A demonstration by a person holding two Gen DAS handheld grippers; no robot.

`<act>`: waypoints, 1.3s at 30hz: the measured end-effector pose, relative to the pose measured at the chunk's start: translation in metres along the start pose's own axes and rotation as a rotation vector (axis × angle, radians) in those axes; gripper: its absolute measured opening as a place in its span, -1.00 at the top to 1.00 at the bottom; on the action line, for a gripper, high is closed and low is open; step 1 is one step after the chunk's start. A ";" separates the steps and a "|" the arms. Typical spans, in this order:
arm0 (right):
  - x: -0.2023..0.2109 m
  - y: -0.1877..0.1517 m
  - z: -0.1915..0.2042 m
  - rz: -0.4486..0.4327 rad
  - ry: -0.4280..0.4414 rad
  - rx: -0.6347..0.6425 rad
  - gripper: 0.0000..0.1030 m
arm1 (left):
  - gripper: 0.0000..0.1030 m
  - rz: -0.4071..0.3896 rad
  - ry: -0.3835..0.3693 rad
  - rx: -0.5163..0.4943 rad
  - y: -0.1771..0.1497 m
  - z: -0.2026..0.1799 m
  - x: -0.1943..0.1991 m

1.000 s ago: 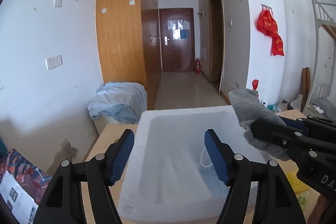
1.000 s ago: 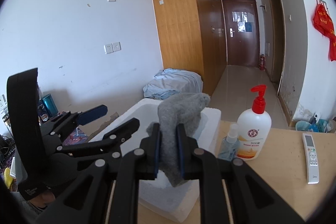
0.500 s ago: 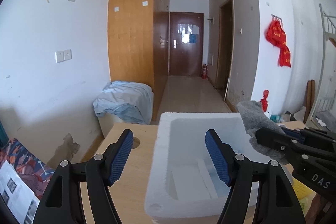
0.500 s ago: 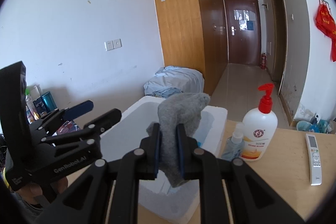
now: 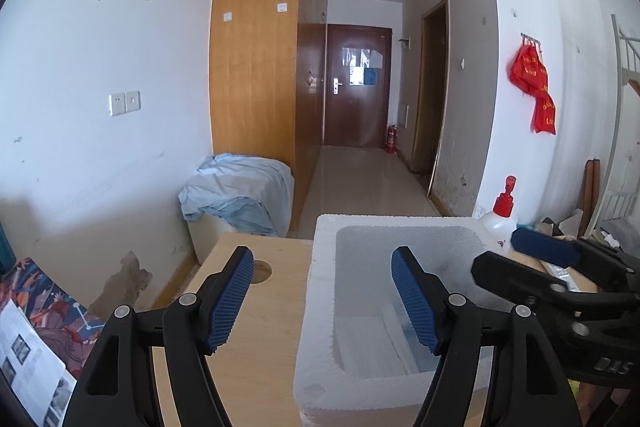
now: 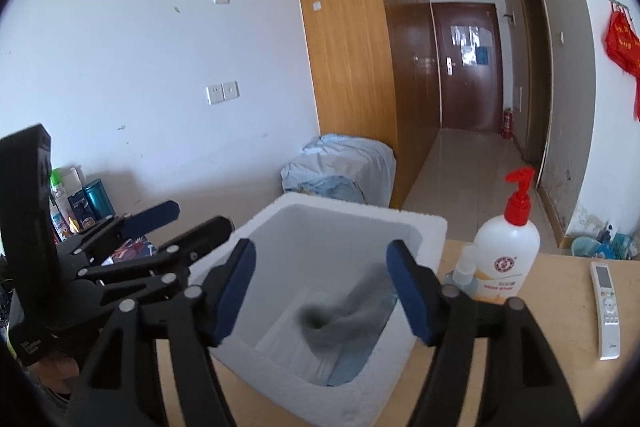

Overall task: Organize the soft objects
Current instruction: 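Open the left tool over the box while the right tool drops the sock inside, then withdraw both tools from the box toward the packet and yellow net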

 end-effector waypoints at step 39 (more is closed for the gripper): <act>0.099 0.001 -0.002 -0.132 -0.025 -0.033 -0.73 | -0.70 -0.057 -0.061 -0.016 -0.003 -0.040 0.085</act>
Point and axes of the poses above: each gripper's, at about its wrist camera, not at the fingertips, and x roughly against the way its jaws point, z to its left, y to its top, the point moved 10 cm from there along -x, roughly the way its jaws point, and after that the axes turned 2 degrees about -y, right-handed, at the moved point
